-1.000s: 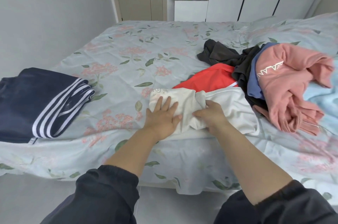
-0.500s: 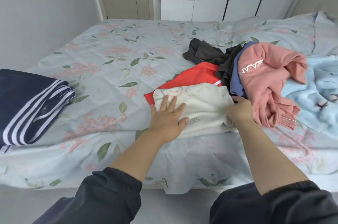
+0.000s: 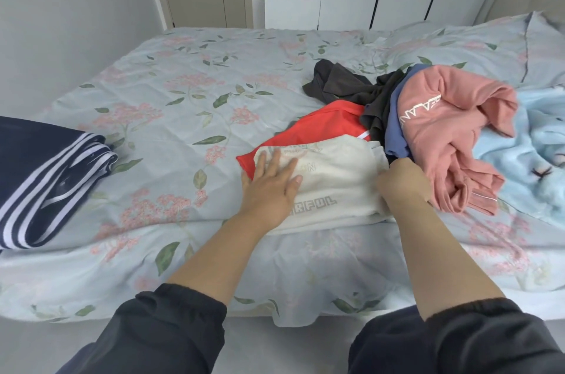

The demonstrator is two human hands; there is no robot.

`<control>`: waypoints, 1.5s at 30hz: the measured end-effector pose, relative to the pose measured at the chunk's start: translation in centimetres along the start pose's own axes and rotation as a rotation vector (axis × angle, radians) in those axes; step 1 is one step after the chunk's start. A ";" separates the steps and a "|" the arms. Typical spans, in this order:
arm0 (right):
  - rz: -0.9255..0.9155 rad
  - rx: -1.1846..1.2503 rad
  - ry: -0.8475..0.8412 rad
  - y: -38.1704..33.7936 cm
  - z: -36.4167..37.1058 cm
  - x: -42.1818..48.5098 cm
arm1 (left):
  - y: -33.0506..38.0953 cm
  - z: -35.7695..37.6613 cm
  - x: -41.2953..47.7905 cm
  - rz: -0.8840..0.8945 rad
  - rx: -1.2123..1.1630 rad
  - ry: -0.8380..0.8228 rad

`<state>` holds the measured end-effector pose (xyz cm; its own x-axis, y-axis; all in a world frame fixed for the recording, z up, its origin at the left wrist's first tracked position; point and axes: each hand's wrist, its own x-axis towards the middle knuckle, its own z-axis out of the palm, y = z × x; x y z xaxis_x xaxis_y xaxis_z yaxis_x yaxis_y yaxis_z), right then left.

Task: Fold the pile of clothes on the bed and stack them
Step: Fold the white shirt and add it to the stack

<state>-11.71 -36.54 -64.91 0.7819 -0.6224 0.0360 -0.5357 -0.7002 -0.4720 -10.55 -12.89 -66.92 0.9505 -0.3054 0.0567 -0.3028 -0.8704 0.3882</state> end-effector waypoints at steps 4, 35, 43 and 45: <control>-0.284 -0.051 0.260 -1.8 -0.1 -0.3 | -0.1 0.9 0.6 -0.039 0.062 -0.039; -0.549 -0.198 -0.210 -1.1 4.3 -0.1 | -0.4 2.2 0.3 -0.057 -0.072 0.092; -0.281 0.003 0.068 0.8 1.7 0.9 | -1.1 0.1 -0.2 -0.347 -0.500 0.276; -0.159 -0.004 0.025 1.2 0.5 1.0 | -1.6 -0.6 0.1 -0.456 -0.558 0.199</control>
<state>-11.41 -37.83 -65.92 0.8488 -0.5121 0.1319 -0.4069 -0.7918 -0.4555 -9.93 -11.32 -66.94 0.9839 0.1609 -0.0773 0.1547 -0.5526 0.8189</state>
